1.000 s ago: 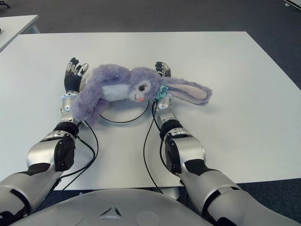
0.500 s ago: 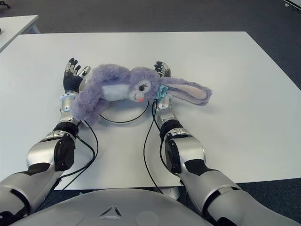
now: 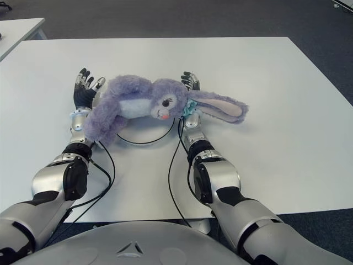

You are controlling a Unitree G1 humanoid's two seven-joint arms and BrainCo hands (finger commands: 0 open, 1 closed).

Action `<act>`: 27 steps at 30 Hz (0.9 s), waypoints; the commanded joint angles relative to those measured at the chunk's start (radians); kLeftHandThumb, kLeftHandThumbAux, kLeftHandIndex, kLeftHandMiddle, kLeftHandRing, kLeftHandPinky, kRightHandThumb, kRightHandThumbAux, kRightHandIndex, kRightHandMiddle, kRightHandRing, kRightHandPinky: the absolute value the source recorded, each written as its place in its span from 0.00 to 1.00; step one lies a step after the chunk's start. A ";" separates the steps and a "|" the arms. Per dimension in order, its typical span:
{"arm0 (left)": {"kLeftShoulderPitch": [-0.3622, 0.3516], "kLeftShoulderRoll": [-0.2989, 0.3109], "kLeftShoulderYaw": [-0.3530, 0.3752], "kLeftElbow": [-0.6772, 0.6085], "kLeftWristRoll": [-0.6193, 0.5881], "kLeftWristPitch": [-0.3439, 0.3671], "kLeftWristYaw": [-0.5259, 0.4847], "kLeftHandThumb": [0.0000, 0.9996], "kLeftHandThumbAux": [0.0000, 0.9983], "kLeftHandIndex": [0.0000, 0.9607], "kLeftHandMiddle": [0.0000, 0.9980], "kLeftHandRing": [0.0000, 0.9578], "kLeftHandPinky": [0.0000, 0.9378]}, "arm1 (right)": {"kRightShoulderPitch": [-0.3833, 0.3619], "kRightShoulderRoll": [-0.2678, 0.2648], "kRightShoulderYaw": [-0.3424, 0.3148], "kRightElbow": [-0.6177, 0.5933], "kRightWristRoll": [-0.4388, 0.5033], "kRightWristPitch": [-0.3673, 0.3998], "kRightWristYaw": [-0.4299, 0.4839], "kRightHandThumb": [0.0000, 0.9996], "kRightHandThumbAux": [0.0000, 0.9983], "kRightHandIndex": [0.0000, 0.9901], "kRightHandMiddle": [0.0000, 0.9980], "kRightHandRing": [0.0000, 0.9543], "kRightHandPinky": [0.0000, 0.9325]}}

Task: Put the doll into the plate.

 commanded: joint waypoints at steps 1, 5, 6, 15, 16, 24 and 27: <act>0.219 -0.089 0.018 0.141 -0.023 0.147 0.002 0.03 0.77 0.02 0.03 0.01 0.04 | 0.230 0.049 -0.016 0.139 0.016 0.103 0.006 0.71 0.90 0.22 0.29 0.28 0.25; 0.221 -0.090 0.021 0.141 -0.020 0.146 0.004 0.05 0.78 0.02 0.03 0.01 0.03 | 0.230 0.048 -0.014 0.139 0.015 0.104 0.009 0.71 0.90 0.22 0.29 0.28 0.25; 0.221 -0.090 0.021 0.141 -0.019 0.145 0.004 0.05 0.78 0.02 0.03 0.00 0.03 | 0.231 0.048 -0.013 0.139 0.014 0.105 0.010 0.69 0.90 0.22 0.29 0.28 0.26; 0.223 -0.091 0.022 0.141 -0.018 0.142 0.004 0.06 0.78 0.02 0.03 0.00 0.03 | 0.231 0.046 -0.011 0.140 0.013 0.109 0.012 0.68 0.90 0.22 0.29 0.28 0.26; 0.223 -0.091 0.022 0.141 -0.018 0.142 0.004 0.06 0.78 0.02 0.03 0.00 0.03 | 0.231 0.046 -0.011 0.140 0.014 0.109 0.012 0.68 0.90 0.22 0.29 0.28 0.26; 0.224 -0.091 0.024 0.141 -0.019 0.140 0.003 0.06 0.78 0.02 0.03 0.01 0.04 | 0.231 0.046 -0.012 0.140 0.016 0.111 0.012 0.70 0.90 0.22 0.29 0.28 0.27; 0.224 -0.092 0.025 0.141 -0.020 0.138 0.002 0.05 0.77 0.02 0.03 0.01 0.04 | 0.231 0.047 -0.014 0.140 0.018 0.109 0.011 0.71 0.90 0.22 0.30 0.28 0.26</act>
